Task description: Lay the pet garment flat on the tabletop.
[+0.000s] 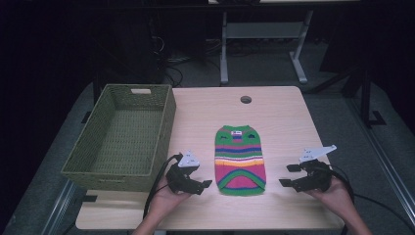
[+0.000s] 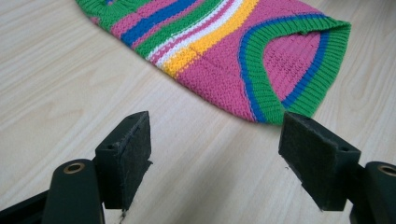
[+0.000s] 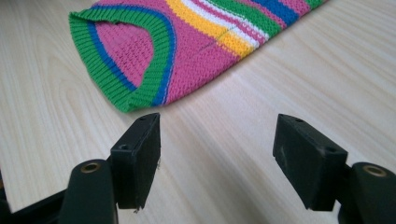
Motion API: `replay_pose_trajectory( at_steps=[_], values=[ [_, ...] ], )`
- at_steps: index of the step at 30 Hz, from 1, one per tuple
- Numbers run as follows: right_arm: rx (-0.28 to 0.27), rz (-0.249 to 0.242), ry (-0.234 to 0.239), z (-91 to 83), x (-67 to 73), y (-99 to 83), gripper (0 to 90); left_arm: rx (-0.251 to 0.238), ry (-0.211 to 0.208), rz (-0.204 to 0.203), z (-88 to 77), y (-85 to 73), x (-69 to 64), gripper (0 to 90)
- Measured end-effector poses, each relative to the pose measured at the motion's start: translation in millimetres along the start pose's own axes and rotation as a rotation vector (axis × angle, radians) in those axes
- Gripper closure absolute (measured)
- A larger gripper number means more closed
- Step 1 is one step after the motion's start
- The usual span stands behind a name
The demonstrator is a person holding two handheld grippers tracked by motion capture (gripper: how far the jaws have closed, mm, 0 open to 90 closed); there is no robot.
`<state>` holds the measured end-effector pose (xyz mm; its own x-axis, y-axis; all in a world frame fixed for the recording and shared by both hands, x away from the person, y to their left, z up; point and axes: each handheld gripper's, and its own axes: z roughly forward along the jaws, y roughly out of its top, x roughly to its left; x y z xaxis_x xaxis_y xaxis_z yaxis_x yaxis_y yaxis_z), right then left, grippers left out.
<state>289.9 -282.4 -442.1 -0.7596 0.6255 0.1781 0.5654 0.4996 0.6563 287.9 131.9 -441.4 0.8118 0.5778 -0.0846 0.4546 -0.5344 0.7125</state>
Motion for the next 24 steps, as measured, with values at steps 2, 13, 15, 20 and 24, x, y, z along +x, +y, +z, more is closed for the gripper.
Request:
replay_pose_trajectory(
  at_steps=[2, 13, 15, 20, 24],
  values=[
    [-0.013, 0.003, -0.002, -2.8, 1.7, -8.6, 31.6, -0.007, -0.002, -0.004, -1.1, -3.9, 0.2, 24.9],
    [-0.077, 0.005, -0.035, -19.7, 8.5, -37.2, 30.8, -0.027, 0.001, -0.015, -11.4, -17.3, -6.8, 24.7],
    [-0.082, 0.011, -0.038, -21.1, 9.1, -39.2, 30.6, -0.023, 0.001, -0.011, -12.4, -17.8, -7.4, 24.2],
    [-0.137, 0.028, -0.065, -27.4, 15.3, -51.9, 29.1, -0.059, -0.004, -0.021, -19.8, -24.4, -10.9, 23.5],
    [-0.164, 0.040, -0.077, -28.4, 18.7, -57.9, 28.2, -0.052, 0.008, -0.012, -23.1, -29.4, -12.1, 22.8]
  ],
)
